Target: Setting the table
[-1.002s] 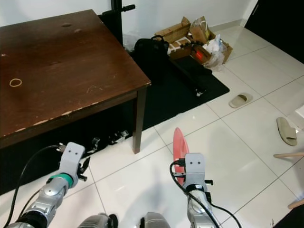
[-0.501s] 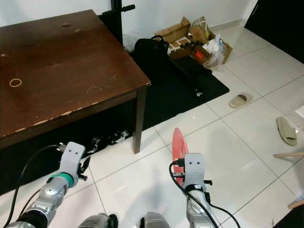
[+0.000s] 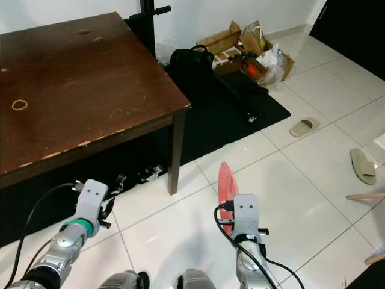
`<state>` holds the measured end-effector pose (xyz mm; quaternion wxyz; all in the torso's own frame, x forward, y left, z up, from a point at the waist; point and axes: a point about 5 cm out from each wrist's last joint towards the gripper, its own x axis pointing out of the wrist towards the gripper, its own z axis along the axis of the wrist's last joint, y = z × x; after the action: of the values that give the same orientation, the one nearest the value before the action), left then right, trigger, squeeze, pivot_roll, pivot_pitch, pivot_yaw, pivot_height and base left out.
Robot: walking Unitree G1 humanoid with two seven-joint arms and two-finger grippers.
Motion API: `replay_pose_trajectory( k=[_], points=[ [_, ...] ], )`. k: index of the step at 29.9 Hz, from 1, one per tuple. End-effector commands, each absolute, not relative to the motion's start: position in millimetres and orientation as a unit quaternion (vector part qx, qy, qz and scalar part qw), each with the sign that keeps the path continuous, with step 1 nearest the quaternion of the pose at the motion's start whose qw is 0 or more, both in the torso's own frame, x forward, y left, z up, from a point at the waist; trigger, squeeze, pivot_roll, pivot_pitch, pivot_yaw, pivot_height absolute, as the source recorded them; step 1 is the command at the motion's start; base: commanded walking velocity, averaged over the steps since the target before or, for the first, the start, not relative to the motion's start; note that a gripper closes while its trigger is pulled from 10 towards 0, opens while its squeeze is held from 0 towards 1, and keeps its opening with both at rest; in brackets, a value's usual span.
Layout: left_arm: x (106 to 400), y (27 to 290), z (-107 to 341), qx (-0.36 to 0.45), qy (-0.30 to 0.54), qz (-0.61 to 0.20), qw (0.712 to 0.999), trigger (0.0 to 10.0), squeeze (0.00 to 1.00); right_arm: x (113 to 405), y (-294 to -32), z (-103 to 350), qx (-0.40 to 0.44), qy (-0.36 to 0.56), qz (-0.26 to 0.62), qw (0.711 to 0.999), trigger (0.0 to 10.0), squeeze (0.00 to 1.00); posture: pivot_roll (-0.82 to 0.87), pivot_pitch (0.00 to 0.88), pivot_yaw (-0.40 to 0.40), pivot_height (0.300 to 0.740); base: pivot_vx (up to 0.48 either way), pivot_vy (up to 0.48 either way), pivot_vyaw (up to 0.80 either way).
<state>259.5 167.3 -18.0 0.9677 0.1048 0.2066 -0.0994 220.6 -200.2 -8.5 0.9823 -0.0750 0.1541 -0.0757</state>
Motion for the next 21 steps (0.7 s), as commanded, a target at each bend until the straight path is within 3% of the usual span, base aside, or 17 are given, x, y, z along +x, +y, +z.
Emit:
replay_pose_trajectory(
  k=[1,21],
  points=[
    [256.3,165.7,-22.4,0.106,0.218,-0.103,0.965,10.0,0.0,218.1,-202.7,-10.5,-0.071,0.157,-0.084,0.981,10.0,0.0,-0.12,0.0,0.034,0.74,0.0,0.0,0.0],
    [257.0,164.4,-22.3,0.104,0.217,-0.103,0.965,10.0,0.0,218.4,-203.0,-10.2,-0.072,0.157,-0.083,0.981,10.0,0.0,-0.12,0.0,0.033,0.74,0.0,0.0,0.0]
  ],
)
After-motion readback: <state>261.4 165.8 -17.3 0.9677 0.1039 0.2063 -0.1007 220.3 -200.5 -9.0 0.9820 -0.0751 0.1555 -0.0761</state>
